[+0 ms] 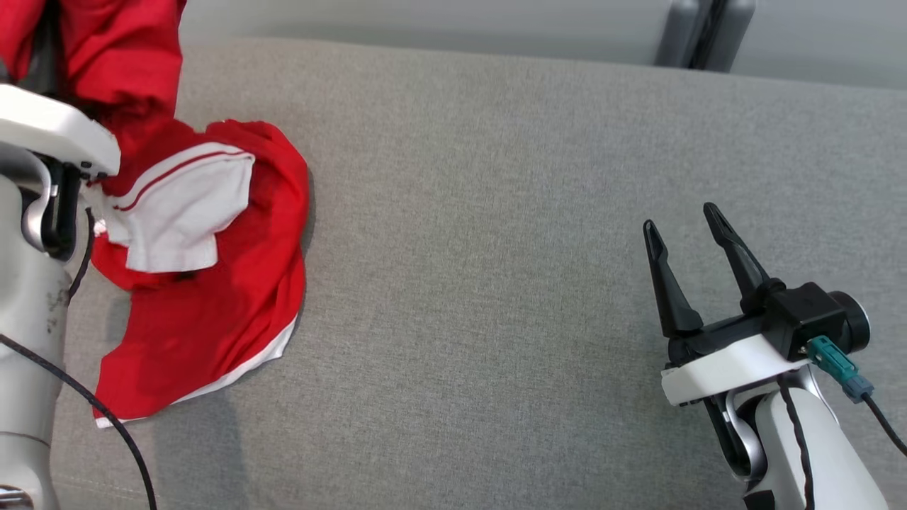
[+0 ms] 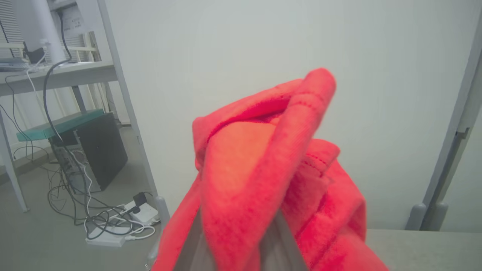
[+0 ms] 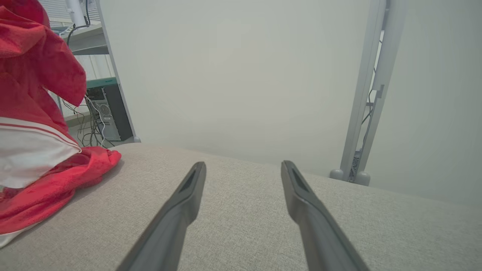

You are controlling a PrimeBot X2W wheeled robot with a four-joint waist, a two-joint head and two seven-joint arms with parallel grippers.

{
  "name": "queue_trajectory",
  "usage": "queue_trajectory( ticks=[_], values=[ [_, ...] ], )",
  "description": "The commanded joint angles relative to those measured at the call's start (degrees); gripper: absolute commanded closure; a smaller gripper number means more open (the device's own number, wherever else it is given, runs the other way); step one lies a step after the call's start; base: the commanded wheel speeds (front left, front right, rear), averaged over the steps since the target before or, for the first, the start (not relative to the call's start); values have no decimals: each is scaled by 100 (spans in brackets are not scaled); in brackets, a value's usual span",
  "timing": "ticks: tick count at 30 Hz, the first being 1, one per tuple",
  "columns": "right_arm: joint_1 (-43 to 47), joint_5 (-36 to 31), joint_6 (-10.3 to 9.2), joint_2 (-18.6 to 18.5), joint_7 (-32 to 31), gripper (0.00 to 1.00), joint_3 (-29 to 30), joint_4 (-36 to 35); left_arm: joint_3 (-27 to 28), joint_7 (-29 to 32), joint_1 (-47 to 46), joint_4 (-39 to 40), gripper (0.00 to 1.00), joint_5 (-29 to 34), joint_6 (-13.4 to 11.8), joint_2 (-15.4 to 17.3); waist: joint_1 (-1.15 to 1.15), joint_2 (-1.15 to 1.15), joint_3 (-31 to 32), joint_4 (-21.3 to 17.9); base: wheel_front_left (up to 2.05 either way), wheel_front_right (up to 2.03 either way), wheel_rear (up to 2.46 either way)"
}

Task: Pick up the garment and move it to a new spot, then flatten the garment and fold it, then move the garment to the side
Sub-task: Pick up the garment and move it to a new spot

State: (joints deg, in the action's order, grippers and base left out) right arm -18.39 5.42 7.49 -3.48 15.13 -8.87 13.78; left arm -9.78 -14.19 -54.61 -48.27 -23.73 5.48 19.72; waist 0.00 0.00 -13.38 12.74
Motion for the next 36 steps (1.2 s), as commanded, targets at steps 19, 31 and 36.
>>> queue_trajectory(
  ticks=[19,31,36],
  values=[
    [229,273,1,44,10,0,188,-166,-453,-94,1357,3308,100,21,26,-1271,0,0,607,-1154,0,0,0],
    [-4,379,1,46,10,0,582,-446,-1238,-104,1207,2494,100,873,-585,-1597,0,0,-24,-2725,0,0,0],
    [-48,545,1,50,10,0,768,-490,-1635,-101,1293,2031,100,1073,-642,-1653,0,0,-234,-3313,0,0,0]
  ],
)
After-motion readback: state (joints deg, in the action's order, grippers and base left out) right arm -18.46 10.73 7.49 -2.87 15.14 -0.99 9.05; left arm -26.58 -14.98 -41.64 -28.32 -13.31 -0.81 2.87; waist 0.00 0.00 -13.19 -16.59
